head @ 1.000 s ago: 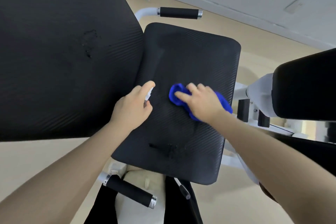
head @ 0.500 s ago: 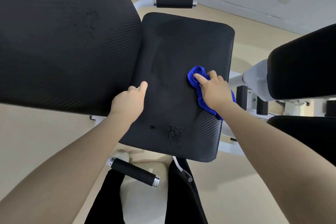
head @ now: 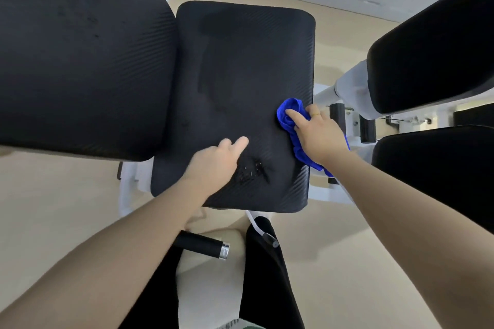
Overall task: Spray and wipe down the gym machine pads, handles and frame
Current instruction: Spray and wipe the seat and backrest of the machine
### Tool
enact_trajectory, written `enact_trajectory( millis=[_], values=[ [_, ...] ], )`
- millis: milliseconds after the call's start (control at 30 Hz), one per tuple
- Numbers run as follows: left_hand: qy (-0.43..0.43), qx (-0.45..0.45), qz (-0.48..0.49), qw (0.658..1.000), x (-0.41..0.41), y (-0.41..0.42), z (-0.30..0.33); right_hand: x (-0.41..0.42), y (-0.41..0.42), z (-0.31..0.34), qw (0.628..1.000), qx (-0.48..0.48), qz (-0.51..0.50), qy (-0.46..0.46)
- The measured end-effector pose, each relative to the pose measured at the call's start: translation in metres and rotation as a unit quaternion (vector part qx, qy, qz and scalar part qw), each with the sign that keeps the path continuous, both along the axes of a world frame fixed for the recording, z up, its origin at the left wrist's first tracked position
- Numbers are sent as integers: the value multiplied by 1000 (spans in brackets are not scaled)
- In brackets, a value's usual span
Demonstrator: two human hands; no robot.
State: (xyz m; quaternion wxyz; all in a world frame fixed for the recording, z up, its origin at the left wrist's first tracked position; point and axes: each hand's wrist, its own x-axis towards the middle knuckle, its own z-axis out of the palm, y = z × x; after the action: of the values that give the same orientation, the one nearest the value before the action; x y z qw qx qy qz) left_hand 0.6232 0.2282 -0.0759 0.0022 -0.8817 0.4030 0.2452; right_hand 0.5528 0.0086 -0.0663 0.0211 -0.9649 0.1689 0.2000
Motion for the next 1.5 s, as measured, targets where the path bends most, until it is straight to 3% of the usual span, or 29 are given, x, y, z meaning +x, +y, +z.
enact_trajectory(
  millis=[200,267,333,400,433,500,567,600,700,767,867,933,1000,1067,1100,1233,1333,1400,1500],
  values=[
    [-12,-18,139,990,42,59,-8,11,105,-11,996,46,-43,-66],
    [13,-5,125,992,43,61,-12,11,143,-21,997,41,-40,-53],
    [15,-1,95,995,40,59,-15,6,155,-23,996,63,41,-48],
    [-1,1,74,997,38,60,-18,-3,142,-24,985,29,158,-69],
    [-7,4,66,998,37,63,-20,-7,130,-22,983,4,169,-74],
    [-9,7,53,999,35,69,-23,-12,98,-13,995,-45,37,-78],
    [-5,3,29,1000,31,72,-26,-20,73,-8,982,-92,-150,-70],
    [-3,3,15,1000,31,72,-26,-24,71,-9,973,-94,-197,-70],
    [7,19,1,1000,31,67,-25,-31,112,-13,980,-35,-175,-87],
    [13,21,8,1000,30,66,-25,-46,145,-18,993,26,-75,-84],
    [17,16,24,999,27,66,-28,-57,123,-18,993,8,79,-86],
    [24,5,32,999,27,68,-30,-54,89,-12,994,-32,28,-100],
    [24,-7,38,999,26,68,-31,-51,69,-9,987,-66,-107,-101],
    [31,-21,64,997,25,68,-27,-42,89,-14,977,-56,-178,-99],
    [38,-37,94,994,25,68,-23,-34,114,-18,982,-36,-158,-97],
    [20,-109,179,978,24,79,-8,-5,206,-28,990,95,95,-29],
    [-10,-168,150,974,24,93,-9,7,177,-32,971,64,229,-34],
    [-11,-180,128,975,26,97,-10,17,136,-30,983,1,156,-101],
    [-5,-178,152,972,26,91,-11,30,84,-27,980,-58,-110,-157]
  ],
)
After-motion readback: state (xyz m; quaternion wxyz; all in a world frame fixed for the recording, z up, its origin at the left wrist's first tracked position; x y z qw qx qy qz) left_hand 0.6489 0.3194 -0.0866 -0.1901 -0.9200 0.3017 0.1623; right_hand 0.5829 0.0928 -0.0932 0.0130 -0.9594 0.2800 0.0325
